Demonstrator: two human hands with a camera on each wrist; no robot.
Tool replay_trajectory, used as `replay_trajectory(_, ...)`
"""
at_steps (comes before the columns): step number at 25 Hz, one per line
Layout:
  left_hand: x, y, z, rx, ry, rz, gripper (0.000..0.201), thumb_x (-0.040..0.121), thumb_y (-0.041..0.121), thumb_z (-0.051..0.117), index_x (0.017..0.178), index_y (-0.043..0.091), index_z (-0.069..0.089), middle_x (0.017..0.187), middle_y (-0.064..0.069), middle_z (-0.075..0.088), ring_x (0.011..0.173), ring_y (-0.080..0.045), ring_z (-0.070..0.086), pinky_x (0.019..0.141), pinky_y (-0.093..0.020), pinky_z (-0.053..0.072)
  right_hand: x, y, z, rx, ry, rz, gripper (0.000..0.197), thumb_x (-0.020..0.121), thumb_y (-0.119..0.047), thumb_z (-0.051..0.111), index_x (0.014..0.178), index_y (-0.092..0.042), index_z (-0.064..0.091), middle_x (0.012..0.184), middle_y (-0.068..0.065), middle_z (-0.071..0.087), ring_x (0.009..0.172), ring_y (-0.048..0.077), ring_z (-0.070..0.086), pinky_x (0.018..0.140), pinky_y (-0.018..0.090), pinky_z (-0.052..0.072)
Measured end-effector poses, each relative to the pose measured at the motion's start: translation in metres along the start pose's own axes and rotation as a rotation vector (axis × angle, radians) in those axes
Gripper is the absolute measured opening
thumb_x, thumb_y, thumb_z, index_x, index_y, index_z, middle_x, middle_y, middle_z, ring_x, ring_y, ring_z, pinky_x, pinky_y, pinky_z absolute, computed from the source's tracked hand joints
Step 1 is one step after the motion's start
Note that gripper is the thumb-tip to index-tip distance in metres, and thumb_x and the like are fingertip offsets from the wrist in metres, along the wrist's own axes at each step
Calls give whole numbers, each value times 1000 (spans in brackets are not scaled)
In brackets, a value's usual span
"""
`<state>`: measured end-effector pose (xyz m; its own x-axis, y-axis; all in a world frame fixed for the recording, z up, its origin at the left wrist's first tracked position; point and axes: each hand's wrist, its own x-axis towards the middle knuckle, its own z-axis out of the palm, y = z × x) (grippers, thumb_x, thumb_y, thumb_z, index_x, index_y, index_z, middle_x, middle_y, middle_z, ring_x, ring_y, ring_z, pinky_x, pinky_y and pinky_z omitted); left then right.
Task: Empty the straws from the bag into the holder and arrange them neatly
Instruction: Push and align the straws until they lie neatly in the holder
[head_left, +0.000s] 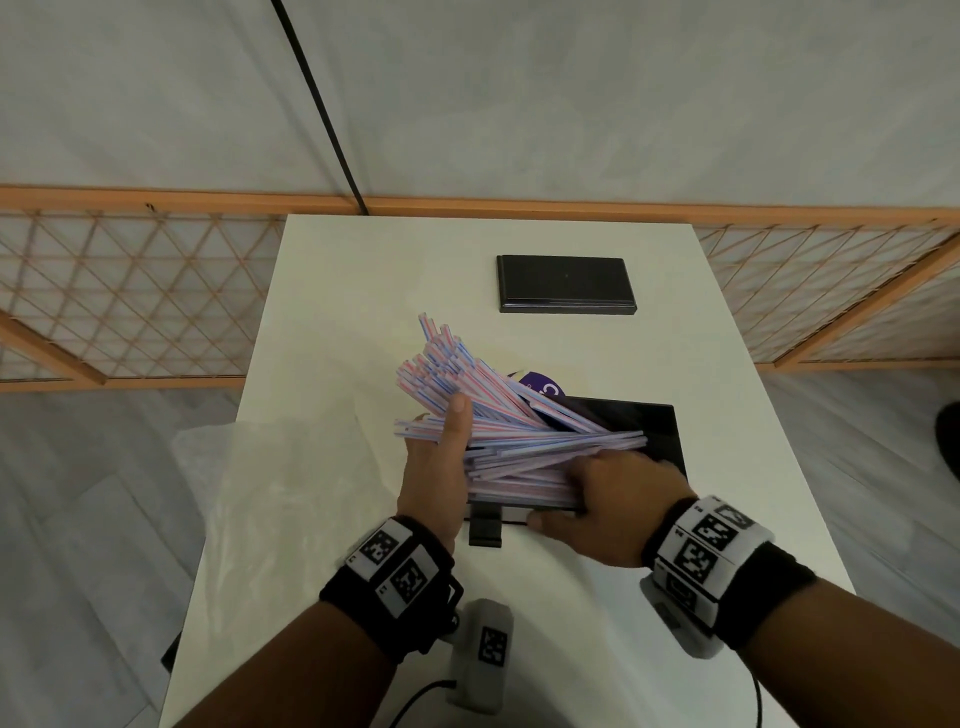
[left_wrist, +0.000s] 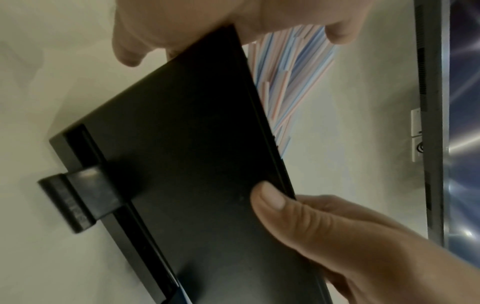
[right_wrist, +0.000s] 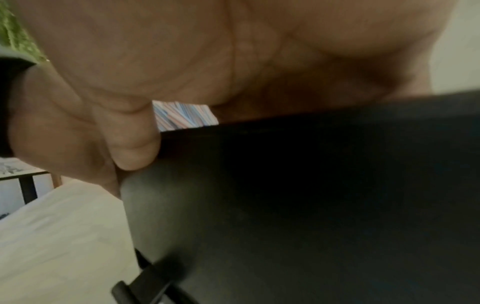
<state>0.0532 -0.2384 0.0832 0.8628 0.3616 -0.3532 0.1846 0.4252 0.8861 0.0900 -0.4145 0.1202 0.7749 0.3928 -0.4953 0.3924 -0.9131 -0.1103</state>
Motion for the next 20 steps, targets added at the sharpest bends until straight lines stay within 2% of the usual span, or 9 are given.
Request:
replay_trajectory(1,-1,0,2,-1,-5,-8,38,78,60,56,108,38,62,100,14,76,99,-6,73,91,-31,54,2,-2,3,65,-35,-47,75,61,-88,33,102,-29,58,105,-6,66,105,22,62,89,35,50)
replay_trajectory(3,-2,0,1,1,5,-10,36,79,63,55,103,38,65,100,12,76,99,-8,72,95,-36,54,7,-10,8,205,-83,-161,68,66,-80,42,110,-31,59,107,-6,66,105,22,62,89,36,51)
replay_trajectory(6,-2,1,0,7,15,-26,46,84,71,56,111,34,64,112,2,74,102,-13,72,95,-38,54,11,-7,10,139,-3,-94,71,65,-84,38,108,-32,57,106,-7,65,107,24,61,93,42,50)
replay_trajectory(9,-3,0,-1,2,35,-32,59,78,75,59,120,33,64,121,1,73,111,-15,70,101,-40,52,9,-12,14,76,-9,-122,84,65,-90,33,123,-34,54,120,-5,62,115,24,58,96,42,48)
replay_trajectory(11,-2,1,-4,35,49,3,63,72,74,61,113,26,69,115,-4,75,109,-22,71,99,-44,54,8,-18,13,135,-7,-204,77,70,-87,34,125,-38,53,116,-8,64,112,20,58,94,41,50)
replay_trajectory(13,1,5,-10,93,97,69,69,71,71,68,108,13,68,106,-9,76,101,-28,73,90,-47,58,7,-15,6,187,83,-191,69,73,-85,33,105,-31,62,97,-7,65,96,19,61,83,39,52)
replay_trajectory(15,3,9,-17,239,184,130,66,64,69,74,97,13,64,92,-4,74,87,-24,72,79,-42,59,5,-3,-1,257,190,-120,65,74,-81,33,89,-25,62,87,-6,61,86,18,60,77,37,52)
replay_trajectory(17,0,14,-21,406,214,163,58,62,69,75,86,18,62,83,1,72,79,-21,70,73,-38,55,6,7,-8,267,255,-45,52,73,-69,42,93,-25,62,92,-5,60,90,20,59,79,37,52)
replay_trajectory(20,-1,25,-20,568,218,126,42,82,53,75,65,20,56,65,4,61,64,-21,57,66,-33,44,14,14,-11,175,232,-2,43,74,-46,58,110,-22,60,105,0,59,102,27,57,85,40,51)
